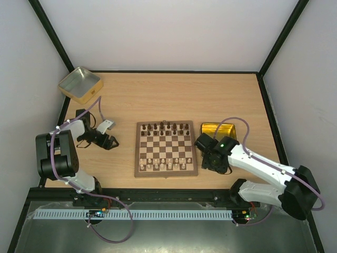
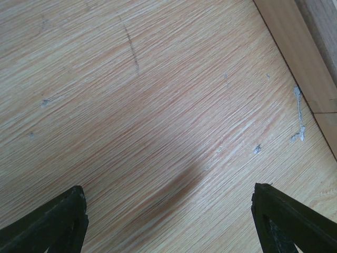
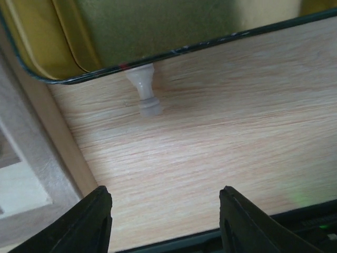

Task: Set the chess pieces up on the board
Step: Pick up the chess piece at the center of the board.

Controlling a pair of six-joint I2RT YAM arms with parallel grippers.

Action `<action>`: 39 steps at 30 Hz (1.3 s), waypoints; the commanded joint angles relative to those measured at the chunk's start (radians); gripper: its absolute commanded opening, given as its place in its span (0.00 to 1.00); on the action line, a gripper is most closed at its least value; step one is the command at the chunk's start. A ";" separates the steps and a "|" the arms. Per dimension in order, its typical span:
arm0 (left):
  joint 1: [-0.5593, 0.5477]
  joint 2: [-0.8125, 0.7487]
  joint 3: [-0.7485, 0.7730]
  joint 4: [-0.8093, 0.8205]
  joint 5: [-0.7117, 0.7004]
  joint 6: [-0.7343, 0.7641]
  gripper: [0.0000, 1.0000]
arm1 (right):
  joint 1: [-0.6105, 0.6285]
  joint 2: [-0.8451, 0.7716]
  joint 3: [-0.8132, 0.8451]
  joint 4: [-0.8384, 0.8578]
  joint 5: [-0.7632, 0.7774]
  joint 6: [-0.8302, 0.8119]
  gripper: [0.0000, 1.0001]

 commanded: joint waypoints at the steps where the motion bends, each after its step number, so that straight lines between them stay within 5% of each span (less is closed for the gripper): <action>1: 0.001 0.031 -0.046 -0.104 -0.012 0.010 0.85 | -0.031 0.064 -0.064 0.157 -0.052 0.051 0.53; 8: 0.025 0.027 -0.047 -0.108 0.001 0.023 0.85 | -0.043 0.205 -0.079 0.289 -0.038 0.043 0.47; 24: 0.041 0.046 -0.044 -0.108 0.002 0.025 0.85 | -0.115 0.235 -0.126 0.327 0.036 -0.049 0.39; 33: 0.042 0.049 -0.046 -0.103 -0.005 0.019 0.85 | -0.150 0.253 -0.075 0.315 0.020 -0.124 0.04; 39: 0.041 0.058 -0.044 -0.103 -0.005 0.017 0.85 | -0.242 0.210 0.052 0.226 -0.069 -0.207 0.02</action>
